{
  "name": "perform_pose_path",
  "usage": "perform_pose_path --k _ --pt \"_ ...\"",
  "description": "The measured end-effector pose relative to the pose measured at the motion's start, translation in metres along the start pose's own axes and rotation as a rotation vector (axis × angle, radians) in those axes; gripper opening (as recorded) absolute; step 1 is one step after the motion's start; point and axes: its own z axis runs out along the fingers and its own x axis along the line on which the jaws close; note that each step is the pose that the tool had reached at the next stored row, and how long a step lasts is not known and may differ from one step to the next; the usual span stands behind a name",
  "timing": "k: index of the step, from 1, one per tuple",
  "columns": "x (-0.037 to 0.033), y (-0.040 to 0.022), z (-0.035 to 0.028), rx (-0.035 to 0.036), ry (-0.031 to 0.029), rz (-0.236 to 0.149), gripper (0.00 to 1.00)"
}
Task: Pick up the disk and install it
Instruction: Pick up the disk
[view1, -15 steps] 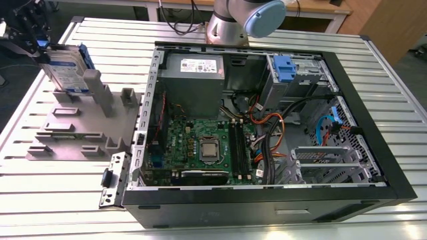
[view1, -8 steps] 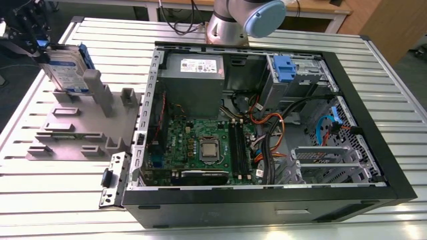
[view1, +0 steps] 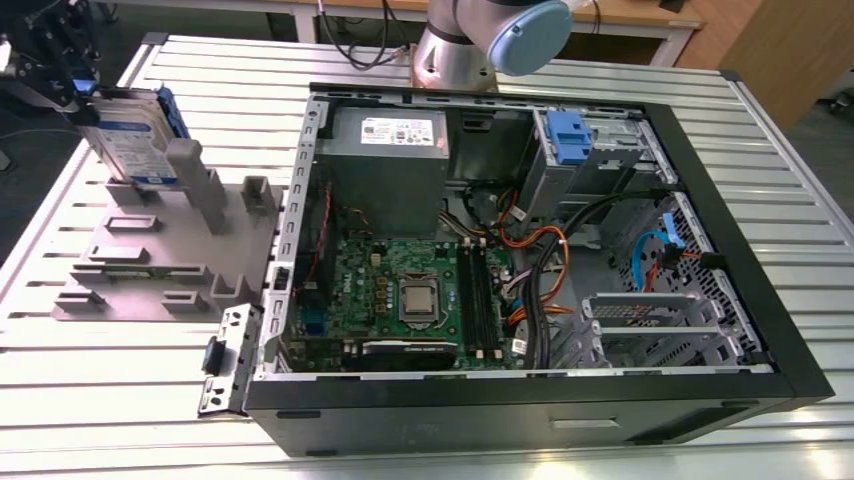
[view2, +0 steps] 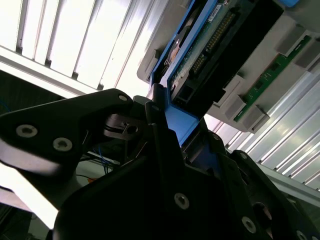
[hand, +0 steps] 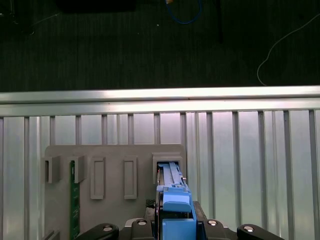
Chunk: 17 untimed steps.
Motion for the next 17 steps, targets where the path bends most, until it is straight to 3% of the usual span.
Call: perform_pose_path --k 17 --pt "-0.0001 0.0001 -0.0038 0.0000 0.0000 0.000 0.36"
